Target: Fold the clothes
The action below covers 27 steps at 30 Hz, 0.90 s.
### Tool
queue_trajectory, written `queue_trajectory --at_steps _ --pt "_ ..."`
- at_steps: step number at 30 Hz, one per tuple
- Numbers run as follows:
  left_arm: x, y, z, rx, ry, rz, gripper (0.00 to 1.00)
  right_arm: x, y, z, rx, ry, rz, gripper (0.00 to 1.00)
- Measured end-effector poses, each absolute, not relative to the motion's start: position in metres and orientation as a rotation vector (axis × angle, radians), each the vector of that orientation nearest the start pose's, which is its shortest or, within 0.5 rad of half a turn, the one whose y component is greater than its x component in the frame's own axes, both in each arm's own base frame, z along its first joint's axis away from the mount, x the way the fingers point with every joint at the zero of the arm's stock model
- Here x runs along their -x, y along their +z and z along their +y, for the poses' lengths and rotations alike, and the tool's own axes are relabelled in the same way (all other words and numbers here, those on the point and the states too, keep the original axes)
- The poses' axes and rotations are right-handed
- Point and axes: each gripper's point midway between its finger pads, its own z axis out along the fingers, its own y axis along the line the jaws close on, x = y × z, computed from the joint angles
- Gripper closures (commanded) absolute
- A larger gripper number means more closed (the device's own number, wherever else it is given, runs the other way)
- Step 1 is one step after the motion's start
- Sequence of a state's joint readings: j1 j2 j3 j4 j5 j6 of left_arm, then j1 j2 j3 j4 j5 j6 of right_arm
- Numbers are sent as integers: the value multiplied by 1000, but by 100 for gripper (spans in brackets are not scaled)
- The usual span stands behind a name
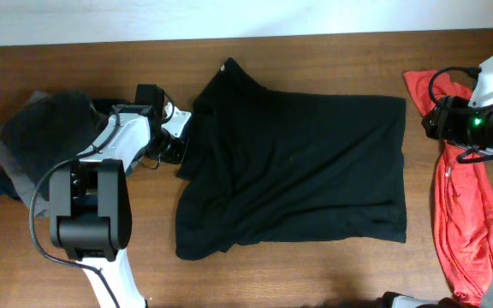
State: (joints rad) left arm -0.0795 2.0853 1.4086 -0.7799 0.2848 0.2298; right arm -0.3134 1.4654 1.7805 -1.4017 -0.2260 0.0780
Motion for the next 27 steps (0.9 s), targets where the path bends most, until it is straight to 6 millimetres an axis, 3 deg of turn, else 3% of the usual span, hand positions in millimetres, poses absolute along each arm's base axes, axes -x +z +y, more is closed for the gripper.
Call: queue_trajectory --at_steps 8,14,17,27 --pt "-371 6 -65 -373 -441 3081 99 -317 296 -62 -437 219 2585 42" --pt "-368 55 -25 -233 -320 3042 100 -318 296 -62 -436 218 2581 41" --pt "-366 68 -4 -135 -248 3045 99 -318 297 -62 -436 218 2581 41" --pt "-338 65 47 224 -30 3165 99 -318 297 -63 -436 217 2581 34"
